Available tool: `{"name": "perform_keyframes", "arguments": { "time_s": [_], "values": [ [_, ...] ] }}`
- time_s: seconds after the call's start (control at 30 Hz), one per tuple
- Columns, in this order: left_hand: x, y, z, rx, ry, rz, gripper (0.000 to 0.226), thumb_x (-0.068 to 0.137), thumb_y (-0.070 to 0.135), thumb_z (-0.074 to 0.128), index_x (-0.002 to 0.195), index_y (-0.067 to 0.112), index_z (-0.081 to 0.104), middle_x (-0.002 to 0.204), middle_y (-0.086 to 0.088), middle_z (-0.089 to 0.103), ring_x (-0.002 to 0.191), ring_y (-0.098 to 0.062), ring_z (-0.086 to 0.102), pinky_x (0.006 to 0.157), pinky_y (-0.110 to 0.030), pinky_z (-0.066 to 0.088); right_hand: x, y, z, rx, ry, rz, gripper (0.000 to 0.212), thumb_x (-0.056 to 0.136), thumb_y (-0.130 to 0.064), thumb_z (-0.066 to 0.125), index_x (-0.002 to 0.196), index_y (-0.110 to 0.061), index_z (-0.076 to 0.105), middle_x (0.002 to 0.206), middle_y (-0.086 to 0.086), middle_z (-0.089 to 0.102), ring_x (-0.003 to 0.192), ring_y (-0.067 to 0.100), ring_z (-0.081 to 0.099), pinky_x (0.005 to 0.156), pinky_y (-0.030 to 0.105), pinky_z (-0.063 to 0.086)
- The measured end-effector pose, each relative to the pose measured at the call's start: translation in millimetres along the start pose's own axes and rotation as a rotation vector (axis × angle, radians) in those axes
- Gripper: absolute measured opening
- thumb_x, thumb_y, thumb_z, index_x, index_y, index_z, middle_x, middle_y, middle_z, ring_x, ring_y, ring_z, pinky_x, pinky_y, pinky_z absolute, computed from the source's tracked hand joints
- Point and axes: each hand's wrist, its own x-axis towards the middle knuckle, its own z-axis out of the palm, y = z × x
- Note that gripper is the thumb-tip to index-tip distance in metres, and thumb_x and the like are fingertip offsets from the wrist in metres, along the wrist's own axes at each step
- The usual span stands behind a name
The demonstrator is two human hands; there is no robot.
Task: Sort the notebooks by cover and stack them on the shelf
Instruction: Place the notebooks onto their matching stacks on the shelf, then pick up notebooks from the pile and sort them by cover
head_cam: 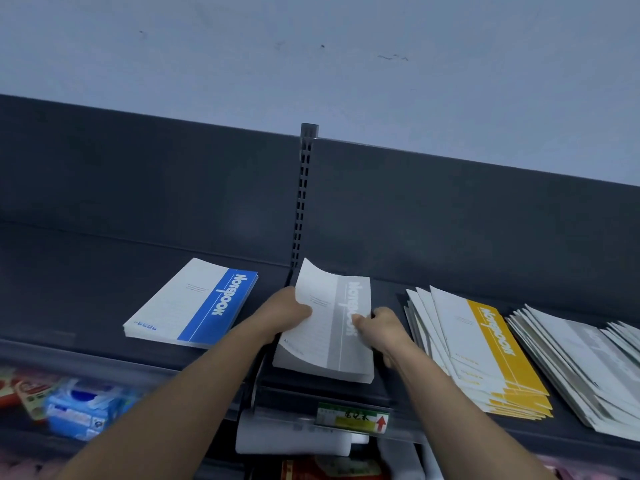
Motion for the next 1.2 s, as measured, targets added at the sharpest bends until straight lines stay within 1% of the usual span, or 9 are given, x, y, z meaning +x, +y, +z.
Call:
{"name": "perform_keyframes", "arguments": {
  "time_s": [0.13,0.33,0.43,0.53,0.6,0.73,0.83,0.93,1.2],
  "values": [
    [8.7,-7.6,4.0,0.266,0.089,-0.056,0.035,0.094,0.029,0.047,0.127,0.019,0.053,0.131,-0.003,0.054,0.129,-0.028,0.040,0.106,-0.044,0.037,5.3,3.4,4.3,-0.084,0.020,-0.004,0.026,0.094,-0.032,0.055,0.086,-0.008,0.050,0.092,0.008,0.058,0.087,0.025,0.057,0.074,0.031,0.046],
    [15.9,-12.0,12.8,0.301,0.118,-0.065,0.042,0.089,0.034,0.052,0.126,0.014,0.054,0.128,-0.007,0.055,0.115,-0.028,0.052,0.098,-0.044,0.047,0.6,1.9,0.3,-0.279,0.096,-0.033,0.041,0.095,-0.037,0.054,0.065,-0.011,0.044,0.067,0.001,0.051,0.063,0.017,0.050,0.049,0.024,0.033],
    [16.5,-9.7,11.0,0.295,0.101,-0.078,0.041,0.090,0.033,0.053,0.126,0.012,0.054,0.127,-0.008,0.055,0.113,-0.026,0.054,0.096,-0.042,0.049,-3.2,-0.5,0.2,-0.301,0.094,-0.027,0.041,0.096,-0.037,0.052,0.065,-0.012,0.043,0.066,-0.001,0.048,0.067,0.019,0.051,0.056,0.024,0.036],
    [14.6,-3.2,8.3,0.290,0.111,-0.091,0.044,0.090,0.033,0.056,0.127,0.011,0.051,0.130,-0.008,0.054,0.117,-0.027,0.052,0.100,-0.043,0.045,-10.5,-0.2,-1.6,-0.296,0.102,-0.076,0.035,0.095,-0.040,0.050,0.084,-0.008,0.055,0.082,0.003,0.058,0.085,0.024,0.058,0.069,0.026,0.041],
    [9.9,8.0,8.5,0.466,0.217,-0.072,0.053,0.091,0.040,0.055,0.135,0.013,0.043,0.138,-0.007,0.045,0.129,-0.029,0.041,0.106,-0.044,0.036,-14.4,1.5,-7.9,-0.309,0.164,-0.140,0.038,0.095,-0.042,0.048,0.103,-0.007,0.058,0.103,0.007,0.062,0.097,0.026,0.058,0.074,0.028,0.041],
    [-1.8,45.7,23.6,0.658,0.375,0.134,0.045,0.093,0.039,0.053,0.129,0.014,0.044,0.138,-0.008,0.041,0.129,-0.027,0.034,0.101,-0.042,0.031,-16.5,5.8,-36.5,-0.296,0.367,-0.267,0.041,0.092,-0.040,0.055,0.117,-0.008,0.060,0.118,0.011,0.060,0.110,0.029,0.056,0.086,0.033,0.045],
    [-5.5,69.9,50.3,0.670,0.288,0.258,0.036,0.093,0.039,0.052,0.119,0.014,0.049,0.135,-0.008,0.042,0.127,-0.026,0.034,0.098,-0.038,0.031,-18.1,14.1,-67.5,-0.287,0.480,-0.307,0.042,0.090,-0.038,0.058,0.124,-0.013,0.059,0.121,0.011,0.057,0.115,0.029,0.053,0.091,0.035,0.044],
    [-8.2,86.1,81.5,0.678,0.191,0.306,0.041,0.093,0.041,0.051,0.123,0.013,0.049,0.135,-0.009,0.042,0.128,-0.029,0.035,0.101,-0.040,0.033,-19.0,31.7,-101.9,-0.361,0.534,-0.271,0.044,0.090,-0.039,0.057,0.127,-0.015,0.058,0.126,0.011,0.056,0.119,0.030,0.052,0.094,0.035,0.042],
    [-4.9,98.8,165.1,0.546,0.014,0.205,0.051,0.098,0.046,0.041,0.132,0.010,0.050,0.138,-0.014,0.048,0.131,-0.030,0.040,0.104,-0.037,0.037,-12.6,101.0,-164.8,-0.413,0.338,-0.045,0.055,0.089,-0.043,0.056,0.133,-0.012,0.048,0.137,0.013,0.048,0.127,0.030,0.047,0.100,0.035,0.043]
  ]
}}
